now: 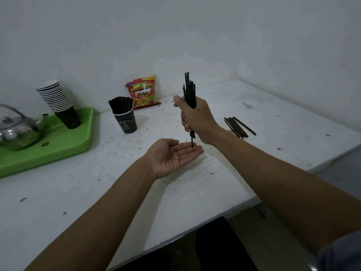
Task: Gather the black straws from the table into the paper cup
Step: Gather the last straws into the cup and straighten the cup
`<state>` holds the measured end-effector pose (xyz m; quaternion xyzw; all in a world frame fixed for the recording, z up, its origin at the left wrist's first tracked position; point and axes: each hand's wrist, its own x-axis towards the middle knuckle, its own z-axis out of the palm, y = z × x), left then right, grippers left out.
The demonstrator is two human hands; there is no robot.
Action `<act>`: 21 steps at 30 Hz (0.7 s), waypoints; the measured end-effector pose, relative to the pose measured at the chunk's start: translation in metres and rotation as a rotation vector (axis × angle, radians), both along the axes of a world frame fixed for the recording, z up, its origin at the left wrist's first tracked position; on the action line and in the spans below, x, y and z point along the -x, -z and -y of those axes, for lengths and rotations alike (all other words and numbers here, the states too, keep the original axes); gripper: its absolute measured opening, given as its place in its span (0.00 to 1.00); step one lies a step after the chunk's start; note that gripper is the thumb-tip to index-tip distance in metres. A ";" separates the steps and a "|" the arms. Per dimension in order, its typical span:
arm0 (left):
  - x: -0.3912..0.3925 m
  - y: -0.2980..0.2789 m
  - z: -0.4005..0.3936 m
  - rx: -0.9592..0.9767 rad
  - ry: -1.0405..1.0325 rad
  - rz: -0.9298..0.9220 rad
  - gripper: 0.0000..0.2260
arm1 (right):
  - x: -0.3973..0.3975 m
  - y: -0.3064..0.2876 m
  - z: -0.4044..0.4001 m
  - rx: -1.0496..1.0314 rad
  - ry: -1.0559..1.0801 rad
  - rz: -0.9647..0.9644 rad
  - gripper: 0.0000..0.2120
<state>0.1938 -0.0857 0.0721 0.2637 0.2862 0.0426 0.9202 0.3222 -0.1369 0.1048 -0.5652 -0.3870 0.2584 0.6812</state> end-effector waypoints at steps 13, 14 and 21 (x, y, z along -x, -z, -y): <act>0.001 0.004 -0.002 -0.028 -0.027 -0.071 0.23 | -0.001 0.016 -0.002 -0.042 0.072 -0.073 0.13; 0.001 0.003 -0.002 -0.028 -0.026 -0.070 0.23 | -0.001 0.016 -0.003 -0.040 0.067 -0.089 0.13; 0.000 0.004 -0.002 -0.006 -0.023 -0.064 0.22 | -0.007 0.013 -0.004 0.031 -0.113 -0.271 0.22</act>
